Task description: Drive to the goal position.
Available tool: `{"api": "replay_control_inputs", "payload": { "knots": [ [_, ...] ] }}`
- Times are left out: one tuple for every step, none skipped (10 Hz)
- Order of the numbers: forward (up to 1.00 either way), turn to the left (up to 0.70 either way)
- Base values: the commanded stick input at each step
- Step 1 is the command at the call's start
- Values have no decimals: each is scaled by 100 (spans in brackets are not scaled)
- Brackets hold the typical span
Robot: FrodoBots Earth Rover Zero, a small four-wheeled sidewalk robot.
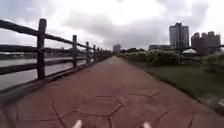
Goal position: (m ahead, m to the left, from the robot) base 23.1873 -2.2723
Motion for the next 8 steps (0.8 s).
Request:
{"api": "replay_control_inputs", "payload": {
  "knots": [
    [85, 8],
    [85, 8],
    [85, 8],
    [85, 8],
    [85, 8],
    [85, 8],
    [85, 8],
    [85, 8]
  ]
}}
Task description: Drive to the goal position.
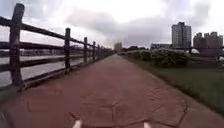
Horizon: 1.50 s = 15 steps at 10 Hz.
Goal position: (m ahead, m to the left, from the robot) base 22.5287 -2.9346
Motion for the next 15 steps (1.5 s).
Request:
{"api": "replay_control_inputs", "payload": {
  "knots": [
    [85, 8],
    [85, 8],
    [85, 8],
    [85, 8],
    [85, 8],
    [85, 8],
    [85, 1],
    [85, -21],
    [85, -18],
    [85, 8],
    [85, 8],
    [85, 8],
    [85, 8],
    [85, 8],
    [85, 8]
  ]
}}
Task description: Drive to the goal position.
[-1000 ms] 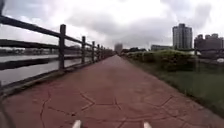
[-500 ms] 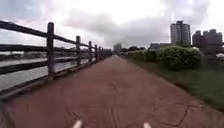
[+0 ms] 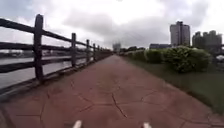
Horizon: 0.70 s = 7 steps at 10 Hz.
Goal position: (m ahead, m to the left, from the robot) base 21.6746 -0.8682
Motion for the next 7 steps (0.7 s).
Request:
{"api": "replay_control_inputs", "payload": {
  "knots": [
    [85, 8],
    [85, 8],
    [85, 8],
    [85, 8],
    [85, 8],
    [85, 8],
    [85, 8]
  ]
}}
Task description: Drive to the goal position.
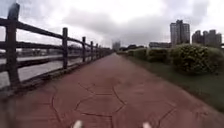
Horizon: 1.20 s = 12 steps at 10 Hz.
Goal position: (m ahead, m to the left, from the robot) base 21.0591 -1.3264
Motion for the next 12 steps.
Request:
{"api": "replay_control_inputs", "payload": {
  "knots": [
    [85, 8],
    [85, 8],
    [85, 8],
    [85, 8],
    [85, 8],
    [85, 8],
    [85, 8],
    [85, 8],
    [85, 8],
    [85, 8],
    [85, 8],
    [85, 8]
  ]
}}
